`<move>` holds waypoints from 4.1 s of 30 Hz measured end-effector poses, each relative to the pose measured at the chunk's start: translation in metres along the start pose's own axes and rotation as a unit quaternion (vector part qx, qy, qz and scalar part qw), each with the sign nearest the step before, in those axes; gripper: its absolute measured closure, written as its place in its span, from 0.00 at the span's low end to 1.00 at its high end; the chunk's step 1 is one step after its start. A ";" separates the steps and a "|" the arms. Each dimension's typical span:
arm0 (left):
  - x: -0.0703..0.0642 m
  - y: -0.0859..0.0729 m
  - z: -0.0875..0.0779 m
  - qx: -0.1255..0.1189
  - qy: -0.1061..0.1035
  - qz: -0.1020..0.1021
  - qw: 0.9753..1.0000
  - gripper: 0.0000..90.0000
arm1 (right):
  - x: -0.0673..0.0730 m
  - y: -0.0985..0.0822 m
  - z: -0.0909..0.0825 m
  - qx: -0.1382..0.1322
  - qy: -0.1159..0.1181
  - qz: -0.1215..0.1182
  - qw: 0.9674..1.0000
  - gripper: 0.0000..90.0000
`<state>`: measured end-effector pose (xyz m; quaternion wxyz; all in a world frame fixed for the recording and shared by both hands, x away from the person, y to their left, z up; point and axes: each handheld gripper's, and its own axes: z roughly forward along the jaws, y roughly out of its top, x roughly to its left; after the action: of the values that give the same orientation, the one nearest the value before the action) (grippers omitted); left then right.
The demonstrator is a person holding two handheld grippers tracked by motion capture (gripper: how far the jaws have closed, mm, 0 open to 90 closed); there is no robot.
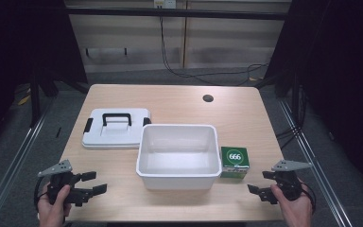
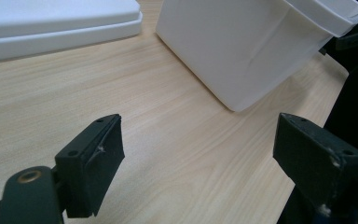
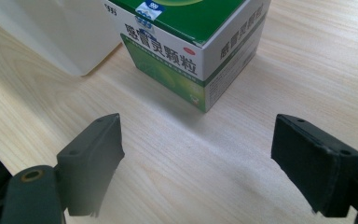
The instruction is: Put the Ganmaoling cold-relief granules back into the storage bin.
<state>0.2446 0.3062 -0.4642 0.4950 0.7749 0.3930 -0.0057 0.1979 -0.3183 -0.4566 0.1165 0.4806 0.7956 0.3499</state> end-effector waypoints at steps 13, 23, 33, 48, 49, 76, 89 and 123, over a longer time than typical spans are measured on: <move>0.000 0.000 0.000 0.000 0.000 -0.001 1.000 0.18 | -0.002 -0.001 0.001 -0.003 -0.001 0.005 1.000 0.18; 0.001 0.000 0.000 0.001 0.002 -0.003 1.000 0.18 | -0.004 -0.001 -0.001 -0.014 0.011 0.004 1.000 0.18; 0.000 0.000 0.000 -0.001 0.001 0.000 1.000 0.18 | -0.001 0.005 -0.009 -0.029 0.033 0.000 0.999 0.18; 0.000 -0.001 0.000 0.002 0.003 -0.004 1.000 0.18 | 0.000 0.034 -0.022 -0.029 0.049 -0.027 0.998 0.16; 0.000 -0.001 0.000 0.003 0.004 -0.002 1.000 0.18 | 0.000 0.036 -0.022 -0.028 0.050 -0.029 0.998 0.16; 0.001 -0.002 0.000 0.001 0.003 -0.005 1.000 0.18 | -0.009 0.089 -0.007 0.061 0.099 -0.109 0.987 0.16; 0.001 -0.001 0.000 0.002 0.004 -0.004 1.000 0.18 | -0.003 0.110 0.001 0.068 0.098 -0.186 0.975 0.15; 0.002 -0.002 0.001 0.005 0.001 -0.005 1.000 0.18 | 0.010 0.155 0.044 0.229 0.108 -0.334 0.908 0.11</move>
<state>0.2451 0.3067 -0.4666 0.4907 0.7755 0.3972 -0.0095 0.3218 -0.2452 -0.3837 0.0270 0.1592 0.9757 0.1481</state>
